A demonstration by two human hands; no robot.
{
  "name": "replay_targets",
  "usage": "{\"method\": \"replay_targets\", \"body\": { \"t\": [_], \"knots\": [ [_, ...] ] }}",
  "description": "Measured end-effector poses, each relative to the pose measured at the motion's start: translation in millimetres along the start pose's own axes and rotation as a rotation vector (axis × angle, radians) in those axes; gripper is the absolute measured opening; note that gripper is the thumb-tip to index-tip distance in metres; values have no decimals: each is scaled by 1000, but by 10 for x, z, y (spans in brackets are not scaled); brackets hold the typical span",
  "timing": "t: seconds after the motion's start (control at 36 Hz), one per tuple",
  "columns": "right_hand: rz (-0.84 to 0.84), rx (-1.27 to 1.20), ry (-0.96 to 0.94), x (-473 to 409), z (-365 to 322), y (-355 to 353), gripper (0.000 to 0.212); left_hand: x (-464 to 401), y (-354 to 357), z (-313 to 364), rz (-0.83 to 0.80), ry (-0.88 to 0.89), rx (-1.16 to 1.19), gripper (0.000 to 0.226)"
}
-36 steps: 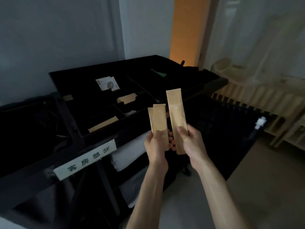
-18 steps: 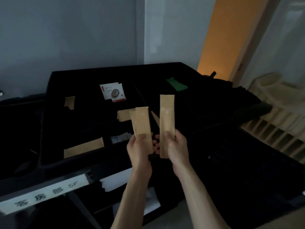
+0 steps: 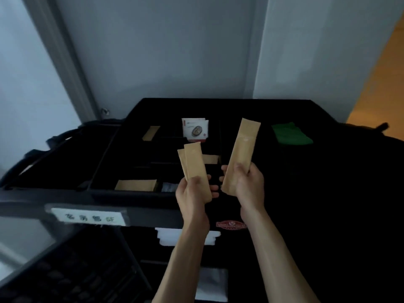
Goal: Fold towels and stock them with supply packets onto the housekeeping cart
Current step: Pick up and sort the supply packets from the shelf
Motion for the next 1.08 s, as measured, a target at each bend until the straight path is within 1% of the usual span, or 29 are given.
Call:
{"method": "replay_targets", "body": {
  "t": [0.08,0.19,0.25,0.31,0.42,0.53,0.56,0.64,0.72,0.81,0.97,1.0,1.08],
  "knots": [
    [-82,-19,15,37,40,268,16,-15,-83,117,25,42,-27,22],
    [-190,-8,51,95,132,665,15,-139,-239,380,69,108,-55,35],
    [-219,8,66,103,178,853,15,-222,-324,503,86,139,-72,37],
    [-252,24,64,101,205,1017,15,-305,-381,587,98,162,-100,35],
    [-297,38,70,36,247,1377,15,-592,-447,709,103,192,-153,21],
    [-319,60,91,-159,281,1778,16,-995,-368,848,66,177,-140,32],
    [-322,60,94,-225,286,1888,17,-1125,-336,881,51,173,-138,31],
    [-294,52,98,-453,292,2197,16,-1560,-266,1003,32,155,-141,20],
    [-263,86,96,-698,315,2528,20,-2035,-219,1180,19,148,-116,17],
    [-251,117,118,-924,360,2858,19,-2458,-160,1359,15,150,-130,19],
    [-222,257,149,-1377,537,3341,11,-3023,-77,1401,-6,62,-155,19],
    [-223,291,158,-1451,583,3410,11,-3090,-70,1407,-13,73,-167,19],
    [-242,395,175,-1601,741,3594,19,-3244,-49,1440,-18,147,-234,19]
  ]
}}
Point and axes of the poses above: each hand's wrist, its own x-axis away from the middle knuckle, its own y-axis out of the palm, z = x × y, the point moved 9 cm from there along -x, towards the middle knuckle, and after that the axes turned 9 degrees about z, right-handed, at the moved point
